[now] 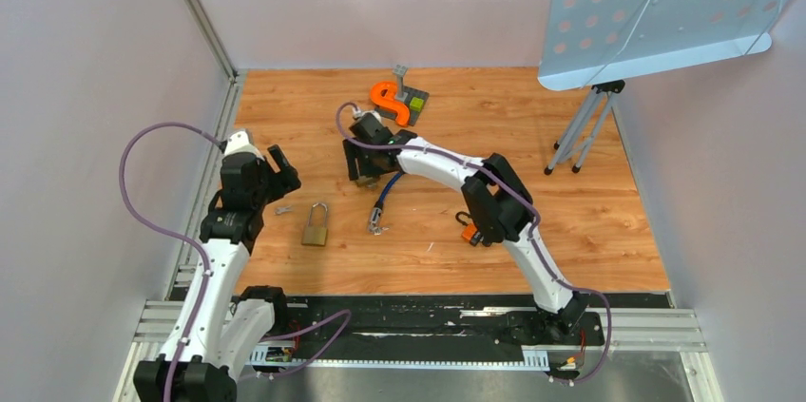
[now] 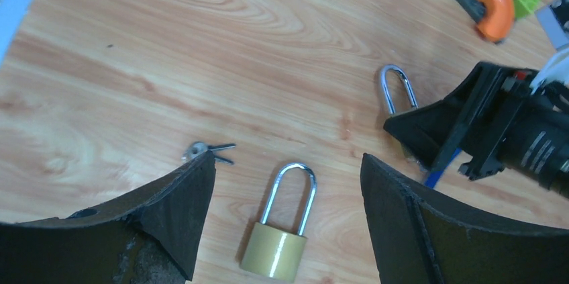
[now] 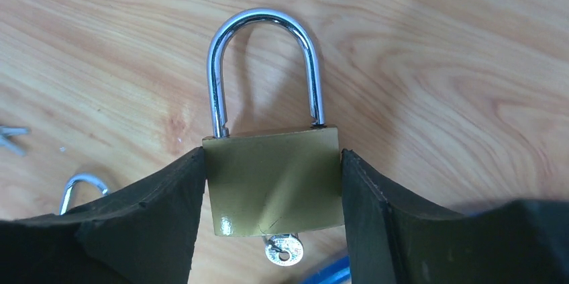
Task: Lock with the key
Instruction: Pick up the lock from the center of the board.
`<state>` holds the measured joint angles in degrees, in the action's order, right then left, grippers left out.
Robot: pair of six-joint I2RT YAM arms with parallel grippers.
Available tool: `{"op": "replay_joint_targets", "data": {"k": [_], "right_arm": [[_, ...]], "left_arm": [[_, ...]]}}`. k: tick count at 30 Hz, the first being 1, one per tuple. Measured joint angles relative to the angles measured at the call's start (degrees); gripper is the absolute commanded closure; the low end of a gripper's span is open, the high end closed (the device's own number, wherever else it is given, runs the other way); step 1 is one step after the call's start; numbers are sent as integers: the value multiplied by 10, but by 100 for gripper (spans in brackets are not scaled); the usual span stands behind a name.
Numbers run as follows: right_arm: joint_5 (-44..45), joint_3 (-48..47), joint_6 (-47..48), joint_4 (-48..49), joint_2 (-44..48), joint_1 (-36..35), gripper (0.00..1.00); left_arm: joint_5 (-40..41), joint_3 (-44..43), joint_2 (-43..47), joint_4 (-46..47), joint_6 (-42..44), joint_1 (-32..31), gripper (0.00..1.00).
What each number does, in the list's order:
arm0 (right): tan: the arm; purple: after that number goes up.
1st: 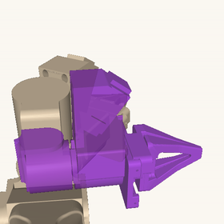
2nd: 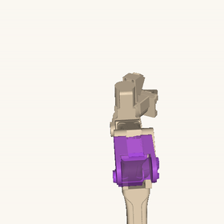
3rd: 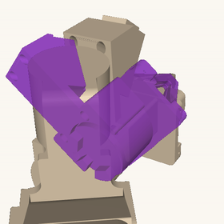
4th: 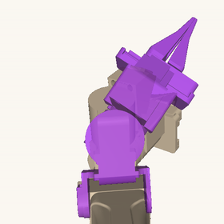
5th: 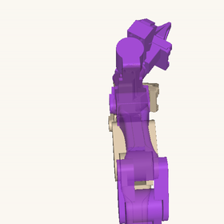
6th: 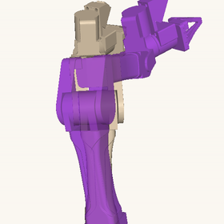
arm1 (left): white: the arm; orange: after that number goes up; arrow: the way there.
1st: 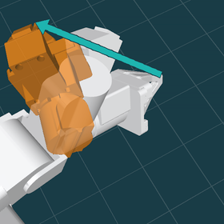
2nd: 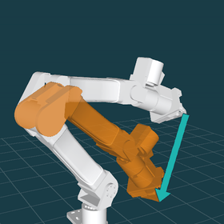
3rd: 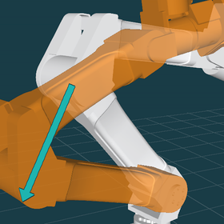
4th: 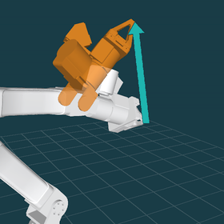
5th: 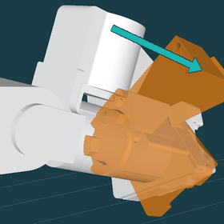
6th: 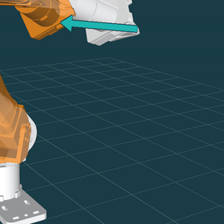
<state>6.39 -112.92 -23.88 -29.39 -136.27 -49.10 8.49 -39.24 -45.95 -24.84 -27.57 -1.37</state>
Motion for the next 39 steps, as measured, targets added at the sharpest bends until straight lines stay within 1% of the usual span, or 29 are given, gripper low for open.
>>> {"op": "replay_joint_targets", "data": {"k": [1, 5, 10, 14, 18, 21, 27, 30, 32, 36, 37, 39], "right_arm": [[-26, 19, -23, 3, 16, 12, 53], [-88, 81, -97, 20, 73, 55, 53], [-143, 173, -211, 106, 163, 98, 52], [-179, 232, -296, 186, 219, 101, 51], [-209, 278, -371, 255, 256, 89, 49], [-209, 309, -419, 291, 283, 75, 49], [-133, 357, -483, 334, 338, 31, 50], [-93, 364, -502, 343, 358, 12, 50], [-72, 365, -512, 350, 367, 3, 50], [-32, 375, -527, 362, 384, -5, 50], [-22, 378, -529, 365, 388, -5, 50], [-4, 383, -532, 368, 392, -7, 50]], "left_arm": [[-16, 6, 1, 10, 1, 0, 14], [-81, 25, 2, 56, 3, 0, 14], [-181, 56, 6, 148, -3, 0, 15], [-246, 66, 5, 208, -4, -9, 14], [-271, 66, 5, 261, 0, -39, 14], [-266, 67, 3, 308, 8, -81, 14], [-201, 67, -40, 383, 37, -184, 15], [-171, 67, -58, 407, 50, -217, 17], [-153, 67, -61, 421, 60, -235, 21], [-108, 67, -64, 443, 75, -268, 36], [-98, 67, -66, 444, 76, -273, 42], [-74, 67, -69, 447, 76, -282, 48]]}}
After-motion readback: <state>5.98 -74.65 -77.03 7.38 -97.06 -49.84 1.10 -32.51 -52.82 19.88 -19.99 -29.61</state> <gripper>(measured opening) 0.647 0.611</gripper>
